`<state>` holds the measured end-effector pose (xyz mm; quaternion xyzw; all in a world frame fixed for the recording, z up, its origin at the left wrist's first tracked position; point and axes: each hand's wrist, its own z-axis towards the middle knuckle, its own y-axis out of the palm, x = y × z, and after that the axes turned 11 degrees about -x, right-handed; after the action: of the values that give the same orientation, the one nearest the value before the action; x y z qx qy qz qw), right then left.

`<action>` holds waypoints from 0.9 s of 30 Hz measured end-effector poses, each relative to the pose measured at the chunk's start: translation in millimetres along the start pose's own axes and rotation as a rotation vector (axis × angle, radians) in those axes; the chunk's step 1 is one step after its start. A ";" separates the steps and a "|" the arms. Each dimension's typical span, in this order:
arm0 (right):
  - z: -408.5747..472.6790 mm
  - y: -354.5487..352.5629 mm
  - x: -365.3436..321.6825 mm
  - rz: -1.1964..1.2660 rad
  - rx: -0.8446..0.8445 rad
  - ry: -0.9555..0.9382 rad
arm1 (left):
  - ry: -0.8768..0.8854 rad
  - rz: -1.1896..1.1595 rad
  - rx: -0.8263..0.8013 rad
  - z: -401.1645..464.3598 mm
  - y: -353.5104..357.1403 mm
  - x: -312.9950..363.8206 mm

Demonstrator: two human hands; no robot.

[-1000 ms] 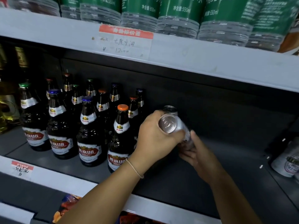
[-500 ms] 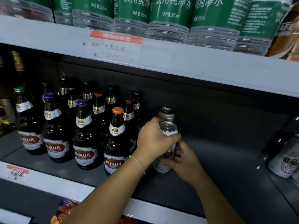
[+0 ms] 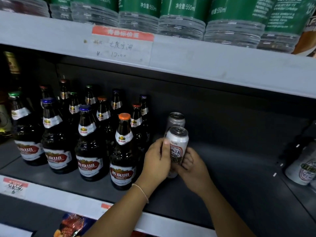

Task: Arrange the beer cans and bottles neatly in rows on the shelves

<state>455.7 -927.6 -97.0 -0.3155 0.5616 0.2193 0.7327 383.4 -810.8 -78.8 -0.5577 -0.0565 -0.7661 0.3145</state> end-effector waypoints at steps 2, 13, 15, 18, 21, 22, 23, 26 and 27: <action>2.3 0.6 4.6 -0.018 0.012 -0.004 | -0.039 0.007 -0.001 -2.8 2.9 -11.1; 9.4 -0.7 10.8 -0.289 -0.020 0.030 | -0.133 -0.149 -0.084 -0.5 6.7 -42.8; 10.1 0.8 13.6 -0.270 0.011 0.038 | -0.111 -0.146 -0.095 -0.1 6.9 -42.2; 11.7 6.2 17.1 -0.238 0.047 0.021 | -0.139 -0.174 -0.092 2.3 7.0 -44.2; 13.7 10.1 20.8 -0.208 0.065 -0.006 | -0.145 -0.177 -0.107 4.4 6.6 -45.7; 14.1 10.8 21.2 -0.205 0.070 -0.013 | -0.150 -0.179 -0.114 4.6 7.0 -45.7; 14.5 11.4 21.3 -0.204 0.075 -0.020 | -0.159 -0.190 -0.122 4.6 7.4 -45.4; 15.2 12.2 20.3 -0.214 0.090 -0.041 | -0.168 -0.225 -0.125 4.6 8.7 -47.7; 15.4 12.4 20.9 -0.218 0.093 -0.046 | -0.171 -0.235 -0.126 4.4 8.8 -48.5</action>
<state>463.5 -908.6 -117.2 -0.3355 0.5165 0.1193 0.7788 400.5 -795.6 -122.7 -0.6291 -0.0997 -0.7493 0.1812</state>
